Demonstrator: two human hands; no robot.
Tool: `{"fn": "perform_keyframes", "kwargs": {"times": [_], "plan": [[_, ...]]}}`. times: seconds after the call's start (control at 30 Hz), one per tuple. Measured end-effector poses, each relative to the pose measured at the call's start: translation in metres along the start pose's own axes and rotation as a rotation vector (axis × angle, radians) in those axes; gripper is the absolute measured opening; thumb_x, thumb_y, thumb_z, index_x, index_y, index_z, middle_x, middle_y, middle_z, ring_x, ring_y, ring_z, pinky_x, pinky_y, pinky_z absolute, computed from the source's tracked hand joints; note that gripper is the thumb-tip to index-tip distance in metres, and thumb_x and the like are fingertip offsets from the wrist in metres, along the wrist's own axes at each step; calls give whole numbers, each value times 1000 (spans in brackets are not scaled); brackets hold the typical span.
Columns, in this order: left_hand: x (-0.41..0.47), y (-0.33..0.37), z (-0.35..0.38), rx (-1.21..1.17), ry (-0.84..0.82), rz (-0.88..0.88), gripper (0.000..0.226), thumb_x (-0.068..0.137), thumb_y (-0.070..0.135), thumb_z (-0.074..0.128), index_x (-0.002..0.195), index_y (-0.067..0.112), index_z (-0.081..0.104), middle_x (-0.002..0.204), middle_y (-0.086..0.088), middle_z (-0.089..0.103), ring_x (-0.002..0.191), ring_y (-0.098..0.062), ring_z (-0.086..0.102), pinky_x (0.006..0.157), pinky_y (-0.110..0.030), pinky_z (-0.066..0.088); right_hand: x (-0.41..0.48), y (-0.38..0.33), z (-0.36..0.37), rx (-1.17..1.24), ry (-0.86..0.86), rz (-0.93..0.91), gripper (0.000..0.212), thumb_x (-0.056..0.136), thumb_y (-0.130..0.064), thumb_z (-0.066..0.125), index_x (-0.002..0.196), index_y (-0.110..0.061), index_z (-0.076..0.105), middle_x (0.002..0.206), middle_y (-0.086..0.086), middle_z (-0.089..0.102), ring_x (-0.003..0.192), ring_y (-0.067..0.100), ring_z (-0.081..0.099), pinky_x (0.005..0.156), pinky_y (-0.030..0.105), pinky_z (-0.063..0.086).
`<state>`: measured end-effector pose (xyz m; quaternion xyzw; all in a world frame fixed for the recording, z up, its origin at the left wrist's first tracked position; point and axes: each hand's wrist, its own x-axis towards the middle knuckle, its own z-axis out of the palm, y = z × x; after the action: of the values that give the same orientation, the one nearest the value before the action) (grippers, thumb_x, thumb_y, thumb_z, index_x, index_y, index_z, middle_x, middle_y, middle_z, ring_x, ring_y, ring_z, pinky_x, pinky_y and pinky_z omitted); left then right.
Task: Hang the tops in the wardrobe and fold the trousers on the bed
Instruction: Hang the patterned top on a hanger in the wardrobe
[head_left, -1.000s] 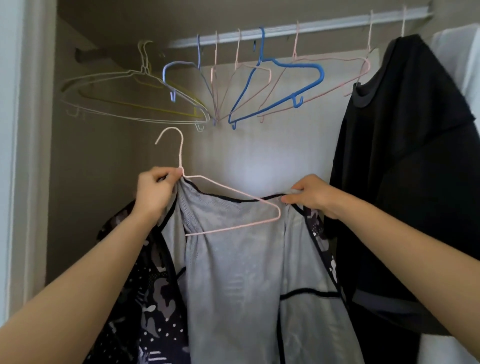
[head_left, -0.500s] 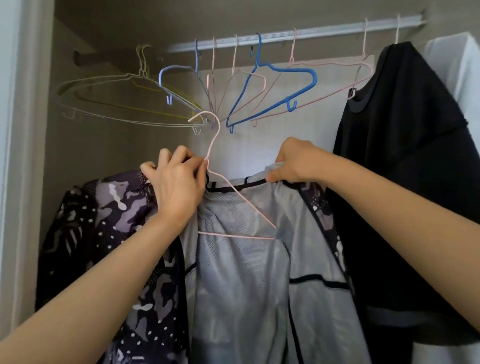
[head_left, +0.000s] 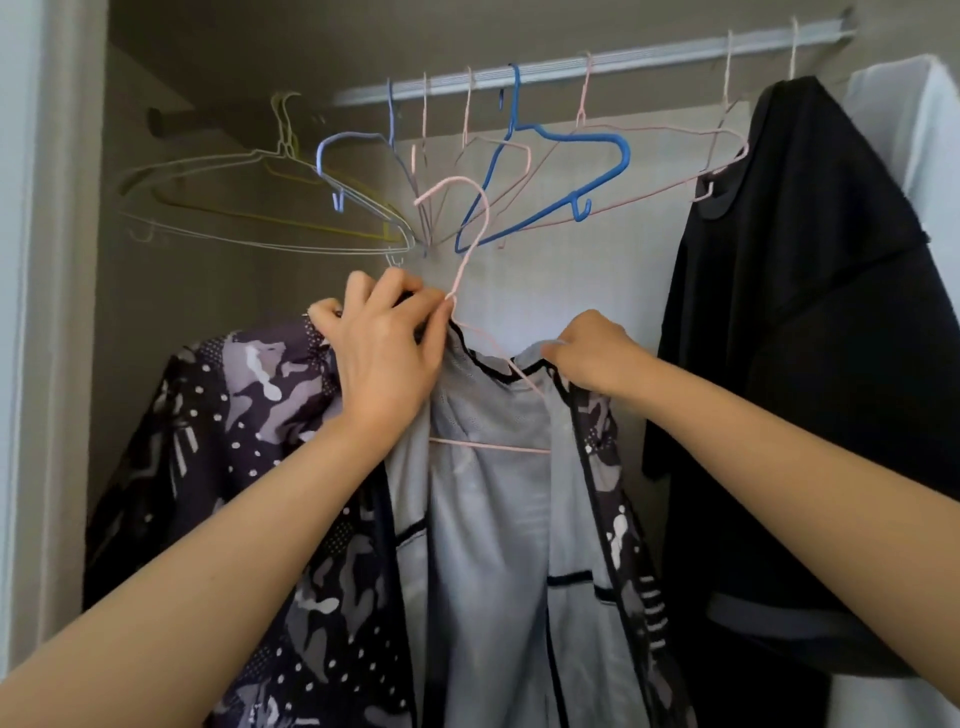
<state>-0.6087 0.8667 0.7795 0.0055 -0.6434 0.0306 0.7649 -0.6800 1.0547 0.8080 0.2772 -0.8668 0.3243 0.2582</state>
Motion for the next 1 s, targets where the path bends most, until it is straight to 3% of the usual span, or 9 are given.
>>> {"fn": "perform_keyframes", "kwargs": {"times": [0.07,0.17,0.27,0.33,0.5,0.63,0.8,0.87,1.0], "plan": [[-5,6,2,-41,-29,-24,23,97,37,55,83,30,72,91,11,60,87,-22,49,74,-31,10,-3,-3,7,256,8,-3,50,93,-12,57,43,-13,51,45,0,47,49,15,37,34,14,27],[-12,10,6,-85,-57,-74,18,95,35,59,84,31,73,90,10,59,87,-22,48,72,-31,10,-9,-15,12,526,-65,-29,24,95,-8,54,92,9,70,77,14,67,57,11,53,50,13,41],[-16,6,9,-117,-60,-189,17,94,35,61,84,31,74,89,11,58,88,-21,49,72,-32,13,-17,-16,14,824,-379,-38,27,97,-1,49,122,3,56,95,17,71,71,10,69,66,16,55],[-16,0,10,-154,-62,-281,18,94,36,60,85,31,74,90,12,57,90,-17,48,74,-33,14,-25,-7,19,564,-381,-169,38,96,-2,52,131,-15,45,97,4,71,80,11,72,78,29,59],[-12,3,10,-265,-89,-362,18,94,38,59,86,33,74,92,15,54,94,-10,47,76,-34,18,-33,11,48,-165,184,-559,54,90,-6,58,135,-19,31,87,-2,58,73,13,58,68,38,55],[-8,5,9,-335,-73,-378,17,95,37,60,87,34,74,93,15,55,95,-7,47,76,-33,17,-29,26,54,-655,726,-579,47,80,-22,76,119,-9,55,93,9,57,81,28,54,66,38,46],[-15,2,11,-337,-89,-416,17,95,37,59,89,32,75,94,13,56,96,-10,49,76,-33,18,-33,37,70,-712,495,-33,76,90,-67,40,141,-12,31,121,15,46,91,32,58,69,41,47],[-20,1,13,-335,-95,-415,17,95,37,60,89,33,74,94,13,56,95,-9,48,76,-33,18,-32,41,78,-644,426,-32,69,96,-61,34,144,-13,23,117,13,48,85,29,61,59,36,47],[-24,-3,17,-329,-83,-418,16,95,37,60,89,34,74,93,14,56,94,-10,49,76,-33,18,-31,42,83,-627,417,-166,46,99,-18,39,142,-12,24,114,15,48,93,33,55,70,43,52]]}}
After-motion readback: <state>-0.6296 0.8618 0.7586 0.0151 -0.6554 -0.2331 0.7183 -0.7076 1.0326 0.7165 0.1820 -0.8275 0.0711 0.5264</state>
